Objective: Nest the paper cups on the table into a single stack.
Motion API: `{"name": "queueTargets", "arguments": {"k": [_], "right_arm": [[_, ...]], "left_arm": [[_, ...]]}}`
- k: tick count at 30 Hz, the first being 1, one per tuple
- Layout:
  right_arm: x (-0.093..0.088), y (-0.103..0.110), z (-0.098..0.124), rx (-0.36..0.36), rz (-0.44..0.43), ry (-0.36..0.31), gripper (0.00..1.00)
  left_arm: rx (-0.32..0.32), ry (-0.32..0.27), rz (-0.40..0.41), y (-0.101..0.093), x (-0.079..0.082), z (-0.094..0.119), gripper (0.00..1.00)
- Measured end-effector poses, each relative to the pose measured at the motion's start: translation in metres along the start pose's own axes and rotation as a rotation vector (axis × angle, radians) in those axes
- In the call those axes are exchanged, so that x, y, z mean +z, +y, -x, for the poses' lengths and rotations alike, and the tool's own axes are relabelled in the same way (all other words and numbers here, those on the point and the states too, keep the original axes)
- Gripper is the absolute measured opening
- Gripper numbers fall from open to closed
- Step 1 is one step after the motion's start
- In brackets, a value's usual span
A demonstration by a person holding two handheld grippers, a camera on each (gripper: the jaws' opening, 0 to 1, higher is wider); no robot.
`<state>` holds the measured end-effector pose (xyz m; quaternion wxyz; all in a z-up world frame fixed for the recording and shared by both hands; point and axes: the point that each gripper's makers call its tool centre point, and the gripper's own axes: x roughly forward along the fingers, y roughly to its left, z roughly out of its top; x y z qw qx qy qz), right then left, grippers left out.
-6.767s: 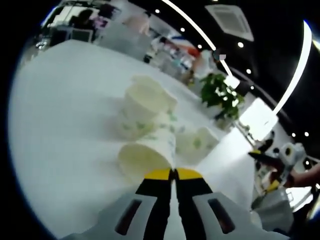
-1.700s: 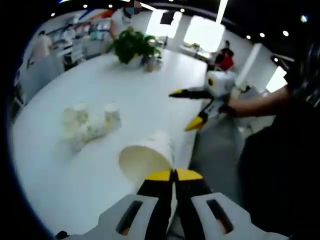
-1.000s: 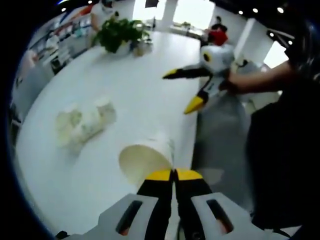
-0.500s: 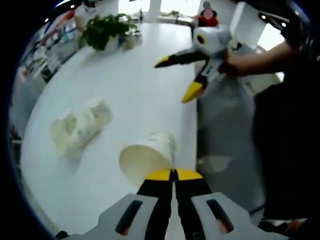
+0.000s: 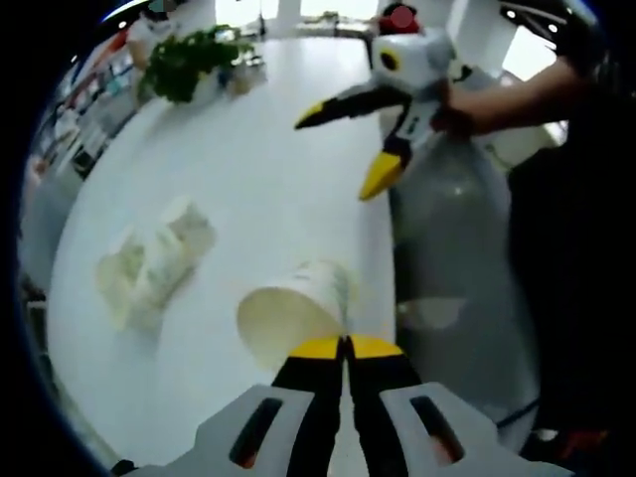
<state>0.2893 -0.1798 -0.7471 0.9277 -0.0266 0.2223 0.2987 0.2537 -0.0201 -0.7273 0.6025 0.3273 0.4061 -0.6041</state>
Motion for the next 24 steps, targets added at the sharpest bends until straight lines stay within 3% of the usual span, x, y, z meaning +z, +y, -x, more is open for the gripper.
{"name": "queueTargets", "arguments": {"k": [24], "right_arm": [[-0.002, 0.000, 0.003, 0.004, -0.007, 0.000, 0.93]], "left_arm": [[0.004, 0.076, -0.108, -0.002, -0.001, -0.016, 0.00]]}}
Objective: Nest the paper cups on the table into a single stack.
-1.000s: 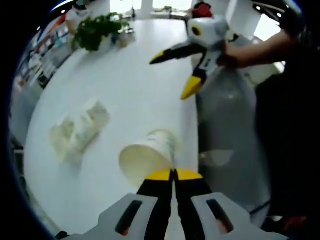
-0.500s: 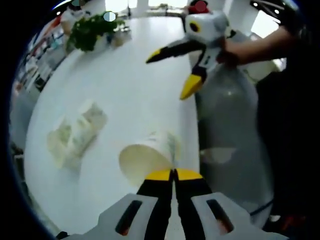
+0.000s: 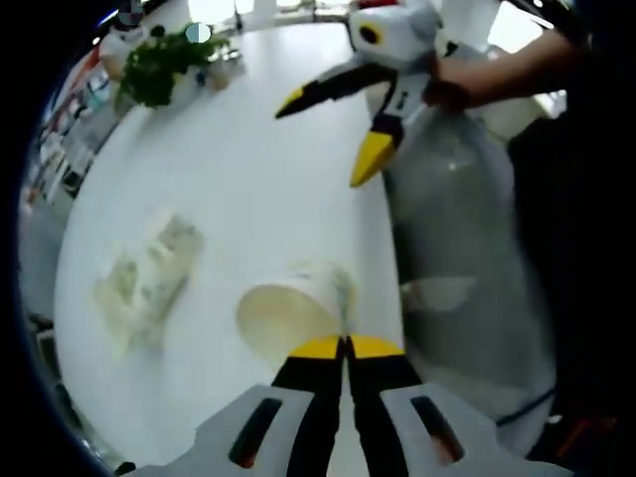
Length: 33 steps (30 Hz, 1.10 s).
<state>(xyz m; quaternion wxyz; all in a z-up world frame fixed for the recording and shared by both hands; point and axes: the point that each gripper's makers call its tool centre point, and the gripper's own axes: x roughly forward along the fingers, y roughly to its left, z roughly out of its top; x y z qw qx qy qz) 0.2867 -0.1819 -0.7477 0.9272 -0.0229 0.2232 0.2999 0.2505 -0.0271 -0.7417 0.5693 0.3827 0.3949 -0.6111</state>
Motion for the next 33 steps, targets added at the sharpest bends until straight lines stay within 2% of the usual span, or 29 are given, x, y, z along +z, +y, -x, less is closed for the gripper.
{"name": "queueTargets", "arguments": {"k": [5, 11, 17, 33], "right_arm": [[-0.001, 0.001, -0.001, 0.003, 0.001, 0.002, 0.93], [-0.001, 0.000, -0.001, 0.001, -0.004, -0.002, 0.92], [-0.001, 0.001, 0.000, 0.001, -0.006, -0.004, 0.92], [0.000, 0.001, -0.002, 0.005, -0.008, -0.003, 0.92]], "left_arm": [[0.010, 0.020, -0.045, -0.002, 0.000, -0.003, 0.00], [0.040, 0.039, -0.142, -0.002, 0.002, -0.006, 0.00], [0.080, 0.022, -0.207, 0.007, 0.005, -0.003, 0.00], [0.080, 0.016, -0.201, 0.013, 0.005, -0.003, 0.01]]}}
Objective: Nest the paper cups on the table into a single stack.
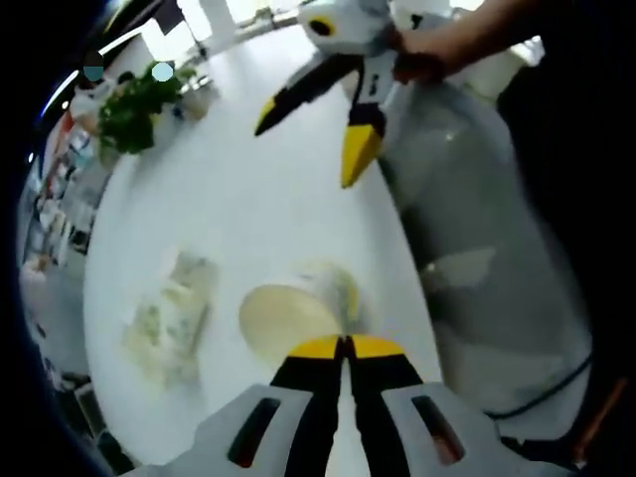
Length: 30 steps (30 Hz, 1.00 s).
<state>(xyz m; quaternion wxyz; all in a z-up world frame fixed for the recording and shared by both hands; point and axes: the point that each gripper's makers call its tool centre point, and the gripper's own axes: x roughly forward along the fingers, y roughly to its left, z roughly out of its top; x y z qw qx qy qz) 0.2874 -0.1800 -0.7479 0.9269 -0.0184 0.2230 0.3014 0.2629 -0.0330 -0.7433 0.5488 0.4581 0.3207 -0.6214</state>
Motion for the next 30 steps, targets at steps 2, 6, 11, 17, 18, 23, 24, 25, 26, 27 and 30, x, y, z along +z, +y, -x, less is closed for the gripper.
{"name": "queueTargets", "arguments": {"k": [2, 6, 11, 17, 18, 23, 24, 25, 26, 27, 30], "right_arm": [[-0.0005, -0.0009, -0.0002, -0.002, 0.002, 0.000, 0.92], [-0.0007, -0.0009, -0.0002, -0.002, 0.001, 0.000, 0.92], [-0.0010, 0.0000, 0.0002, -0.001, 0.001, 0.000, 0.92], [-0.0014, 0.0005, 0.0015, -0.001, -0.003, 0.001, 0.92], [-0.0017, 0.0002, 0.0013, -0.002, -0.002, 0.002, 0.92], [-0.0016, -0.0003, 0.0013, -0.003, -0.003, 0.002, 0.92], [-0.0016, -0.0006, 0.0012, -0.003, -0.005, 0.001, 0.92], [-0.0018, -0.0008, 0.0012, -0.003, -0.005, 0.002, 0.92], [-0.0016, -0.0006, 0.0014, -0.003, -0.006, 0.003, 0.92], [-0.0015, -0.0005, 0.0015, -0.003, -0.007, 0.003, 0.92], [-0.0013, -0.0004, 0.0015, -0.002, -0.006, 0.002, 0.92]], "left_arm": [[0.003, -0.007, -0.002, 0.0020, 0.0011, 0.0002, 0.01], [0.007, -0.024, 0.005, 0.0042, 0.0040, 0.0002, 0.02], [0.003, -0.020, 0.012, 0.0030, 0.0026, -0.0016, 0.03], [-0.006, -0.014, 0.020, 0.0011, 0.0014, -0.0040, 0.02], [-0.007, -0.013, 0.021, 0.0008, 0.0010, -0.0049, 0.02], [-0.010, -0.018, 0.026, 0.0010, 0.0024, -0.0058, 0.03], [-0.012, -0.020, 0.027, 0.0008, 0.0026, -0.0062, 0.03], [-0.014, -0.022, 0.029, 0.0006, 0.0029, -0.0065, 0.03], [-0.016, -0.025, 0.031, 0.0006, 0.0034, -0.0067, 0.03], [-0.018, -0.029, 0.031, 0.0006, 0.0041, -0.0067, 0.03], [-0.019, -0.023, 0.039, 0.0013, 0.0025, -0.0081, 0.05]]}}
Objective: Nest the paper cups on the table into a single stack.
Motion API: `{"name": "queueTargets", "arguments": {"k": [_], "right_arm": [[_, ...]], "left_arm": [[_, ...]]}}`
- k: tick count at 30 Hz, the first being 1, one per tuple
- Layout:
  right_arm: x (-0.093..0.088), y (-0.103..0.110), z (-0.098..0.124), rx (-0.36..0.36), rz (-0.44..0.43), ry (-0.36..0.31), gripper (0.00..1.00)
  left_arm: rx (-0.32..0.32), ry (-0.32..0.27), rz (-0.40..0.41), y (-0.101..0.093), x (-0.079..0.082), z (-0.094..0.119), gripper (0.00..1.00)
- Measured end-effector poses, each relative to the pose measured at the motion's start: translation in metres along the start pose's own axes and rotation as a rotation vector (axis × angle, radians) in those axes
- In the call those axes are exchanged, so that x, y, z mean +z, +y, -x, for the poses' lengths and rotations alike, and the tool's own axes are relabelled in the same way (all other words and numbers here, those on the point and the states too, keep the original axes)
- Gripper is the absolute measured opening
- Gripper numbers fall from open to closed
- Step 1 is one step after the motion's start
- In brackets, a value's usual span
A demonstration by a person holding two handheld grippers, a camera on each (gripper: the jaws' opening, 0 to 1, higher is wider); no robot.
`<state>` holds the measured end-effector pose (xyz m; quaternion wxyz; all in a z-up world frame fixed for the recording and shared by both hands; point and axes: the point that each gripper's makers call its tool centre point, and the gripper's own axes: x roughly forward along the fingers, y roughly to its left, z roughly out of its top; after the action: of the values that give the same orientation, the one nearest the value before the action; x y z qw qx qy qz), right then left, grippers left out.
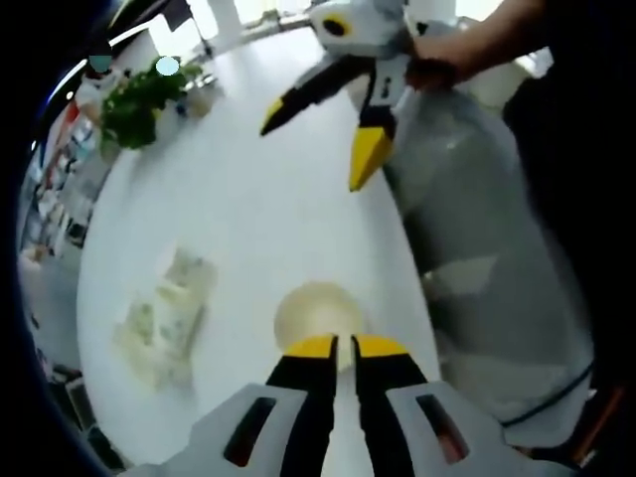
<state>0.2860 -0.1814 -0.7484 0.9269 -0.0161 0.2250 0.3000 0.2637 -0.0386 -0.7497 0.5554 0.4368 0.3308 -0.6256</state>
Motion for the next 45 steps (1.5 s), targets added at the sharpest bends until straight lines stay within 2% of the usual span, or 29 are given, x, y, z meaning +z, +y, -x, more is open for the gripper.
{"name": "queueTargets", "arguments": {"k": [17, 20, 23, 26, 31, 34, 36, 41, 45], "right_arm": [[-0.001, 0.001, -0.001, 0.006, 0.000, 0.006, 0.92], [-0.001, 0.000, -0.001, 0.004, 0.001, 0.006, 0.92], [-0.002, 0.000, -0.002, 0.003, 0.000, 0.009, 0.92], [-0.002, 0.001, -0.001, 0.004, 0.002, 0.011, 0.92], [-0.003, 0.002, -0.002, 0.005, 0.007, 0.016, 0.92], [-0.002, 0.003, -0.002, 0.006, 0.009, 0.019, 0.92], [-0.002, 0.002, -0.002, 0.006, 0.009, 0.018, 0.92], [-0.001, 0.003, -0.002, 0.007, 0.010, 0.021, 0.92], [-0.001, 0.003, -0.003, 0.011, 0.016, 0.026, 0.92]], "left_arm": [[-0.004, -0.014, 0.029, -0.001, -0.005, 0.002, 0.06], [0.002, -0.041, 0.045, 0.000, -0.005, 0.005, 0.07], [0.031, -0.083, 0.047, 0.005, -0.002, 0.009, 0.15], [0.039, -0.122, 0.102, 0.006, -0.003, 0.014, 0.17], [0.081, -0.151, 0.171, 0.014, -0.010, 0.024, 0.23], [0.110, -0.153, 0.183, 0.018, -0.018, 0.031, 0.26], [0.129, -0.183, 0.249, 0.022, -0.022, 0.036, 0.27], [0.179, -0.246, 0.356, 0.031, -0.030, 0.048, 0.35], [0.223, -0.287, 0.402, 0.036, -0.035, 0.056, 0.41]]}}
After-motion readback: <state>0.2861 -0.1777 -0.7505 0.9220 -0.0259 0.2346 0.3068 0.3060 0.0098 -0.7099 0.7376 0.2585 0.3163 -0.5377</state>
